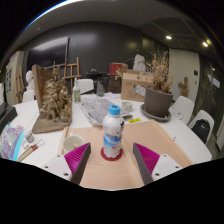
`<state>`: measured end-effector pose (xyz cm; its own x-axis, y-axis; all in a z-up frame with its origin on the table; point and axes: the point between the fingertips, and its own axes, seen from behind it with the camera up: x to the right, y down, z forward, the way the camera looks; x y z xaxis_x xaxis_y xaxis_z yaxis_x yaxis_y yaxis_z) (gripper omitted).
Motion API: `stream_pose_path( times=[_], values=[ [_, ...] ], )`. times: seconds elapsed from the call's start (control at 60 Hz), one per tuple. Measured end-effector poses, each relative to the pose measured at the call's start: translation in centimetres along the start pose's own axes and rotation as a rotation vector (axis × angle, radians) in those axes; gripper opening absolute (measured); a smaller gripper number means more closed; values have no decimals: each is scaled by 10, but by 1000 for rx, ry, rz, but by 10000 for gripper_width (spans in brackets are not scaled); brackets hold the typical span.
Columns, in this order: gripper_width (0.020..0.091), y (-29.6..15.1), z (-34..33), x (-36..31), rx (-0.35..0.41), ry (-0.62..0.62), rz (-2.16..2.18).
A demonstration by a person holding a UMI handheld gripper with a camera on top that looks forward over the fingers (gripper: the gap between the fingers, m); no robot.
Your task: Pour water
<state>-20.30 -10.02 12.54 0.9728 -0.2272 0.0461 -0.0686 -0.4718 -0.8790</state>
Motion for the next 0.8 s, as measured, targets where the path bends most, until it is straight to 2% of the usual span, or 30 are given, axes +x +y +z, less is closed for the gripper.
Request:
stream_pose_path(
  times=[0.217,0.4,0.567,0.8],
  values=[
    [853,11,-149,-23,-13,-26,-27],
    [853,31,-243,-39,-38,-36,-43],
    [856,46,-287,-50,-51,-55,-55],
    [855,57,-303,-40,-64,-24,-85]
  ],
)
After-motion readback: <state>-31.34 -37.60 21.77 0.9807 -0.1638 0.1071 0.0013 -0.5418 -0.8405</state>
